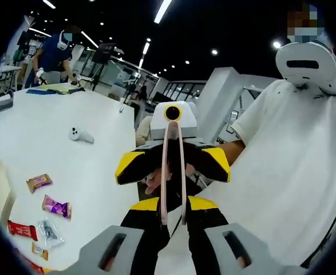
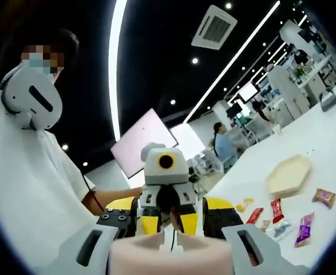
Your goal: Place the target food into the container with the food tongs after gripping and lifting it, then release it inside without dropping or visibly crushing the food.
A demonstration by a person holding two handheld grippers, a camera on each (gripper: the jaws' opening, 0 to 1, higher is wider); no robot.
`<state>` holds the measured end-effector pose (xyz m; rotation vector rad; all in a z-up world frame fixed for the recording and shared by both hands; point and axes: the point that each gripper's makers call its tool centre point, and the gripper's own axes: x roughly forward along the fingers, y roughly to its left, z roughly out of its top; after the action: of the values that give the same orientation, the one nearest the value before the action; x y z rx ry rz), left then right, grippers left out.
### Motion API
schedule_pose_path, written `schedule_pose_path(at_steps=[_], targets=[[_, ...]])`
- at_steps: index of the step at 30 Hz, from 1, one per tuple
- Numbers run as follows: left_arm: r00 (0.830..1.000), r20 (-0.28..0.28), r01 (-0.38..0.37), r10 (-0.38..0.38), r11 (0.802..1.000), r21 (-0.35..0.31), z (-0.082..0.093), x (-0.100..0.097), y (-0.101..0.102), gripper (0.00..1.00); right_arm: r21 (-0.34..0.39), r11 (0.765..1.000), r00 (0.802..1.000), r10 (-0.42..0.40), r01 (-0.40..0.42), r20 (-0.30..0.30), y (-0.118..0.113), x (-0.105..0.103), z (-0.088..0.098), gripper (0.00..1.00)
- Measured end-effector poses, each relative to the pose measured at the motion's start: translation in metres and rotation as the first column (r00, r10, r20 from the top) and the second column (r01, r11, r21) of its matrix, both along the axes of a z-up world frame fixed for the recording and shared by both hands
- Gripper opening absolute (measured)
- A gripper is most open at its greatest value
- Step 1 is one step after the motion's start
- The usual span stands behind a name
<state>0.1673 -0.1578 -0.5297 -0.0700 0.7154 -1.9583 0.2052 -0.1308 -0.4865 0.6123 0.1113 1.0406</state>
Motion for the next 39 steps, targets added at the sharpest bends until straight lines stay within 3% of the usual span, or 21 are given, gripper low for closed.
schedule_pose_path(at_steps=[11,14,15,16,19,21,23,25,27,29,31,32,36,37,39], targets=[[0.999,0.023,0.024,-0.024,0.999,0.027,-0.003,-0.006,-0.002,0.16,0.000,1.000,1.000,0.012,-0.012,-0.001,0.003,-0.002,0.000,0.45],[0.999,0.034,0.037,-0.038,0.998,0.043,-0.005,-0.007,-0.002,0.16,0.001,1.000,1.000,0.029,-0.029,-0.001,0.004,-0.005,0.000,0.31],[0.998,0.034,0.044,-0.045,0.998,0.042,-0.005,-0.009,-0.002,0.17,-0.031,0.999,0.999,0.015,-0.014,0.031,0.004,-0.005,-0.001,0.24],[0.998,0.033,0.050,-0.052,0.998,0.041,-0.005,-0.010,-0.001,0.16,-0.062,0.998,0.998,0.002,0.002,0.063,0.003,-0.004,-0.002,0.23],[0.997,0.048,0.054,-0.056,0.998,0.037,-0.007,-0.010,-0.001,0.16,-0.054,0.998,0.998,0.015,-0.012,0.056,0.004,-0.008,-0.002,0.22],[0.996,0.061,0.059,-0.060,0.998,0.026,-0.007,-0.010,-0.002,0.17,-0.058,0.998,0.998,0.012,-0.008,0.070,0.004,-0.009,-0.001,0.22],[0.993,0.116,0.036,-0.035,0.999,-0.004,-0.008,-0.006,-0.006,0.20,-0.078,0.997,0.996,-0.018,0.025,0.088,0.000,-0.006,-0.002,0.23],[0.994,0.109,0.023,-0.021,0.999,-0.023,-0.005,-0.005,-0.006,0.24,-0.054,0.998,0.997,-0.038,0.042,0.073,-0.004,-0.003,-0.001,0.25],[0.984,0.171,-0.028,0.038,0.998,-0.057,-0.004,0.007,-0.006,0.26,-0.001,0.994,0.992,-0.108,0.108,0.073,-0.021,0.006,0.007,0.25],[0.986,0.145,-0.073,0.082,0.995,-0.071,-0.003,0.011,-0.003,0.35,0.075,0.988,0.988,-0.140,0.135,0.063,-0.034,0.009,0.017,0.25],[0.987,0.095,-0.117,0.126,0.989,-0.093,0.002,0.012,-0.005,0.44,0.086,0.987,0.988,-0.144,0.138,0.061,-0.040,0.009,0.019,0.25],[0.989,0.069,-0.125,0.132,0.987,-0.105,0.005,0.011,-0.006,0.44,0.090,0.987,0.988,-0.141,0.135,0.058,-0.041,0.009,0.019,0.25],[0.988,-0.025,-0.154,0.152,0.978,-0.141,0.013,0.009,-0.014,0.33,0.085,0.989,0.991,-0.122,0.117,0.058,-0.035,0.008,0.018,0.26],[0.984,-0.078,-0.171,0.161,0.973,-0.154,0.016,0.009,-0.018,0.26,0.088,0.990,0.991,-0.119,0.114,0.056,-0.032,0.009,0.018,0.26],[0.984,-0.081,-0.172,0.162,0.974,-0.146,0.012,0.012,-0.017,0.20,0.098,0.990,0.993,-0.106,0.101,0.056,-0.029,0.006,0.020,0.24]])
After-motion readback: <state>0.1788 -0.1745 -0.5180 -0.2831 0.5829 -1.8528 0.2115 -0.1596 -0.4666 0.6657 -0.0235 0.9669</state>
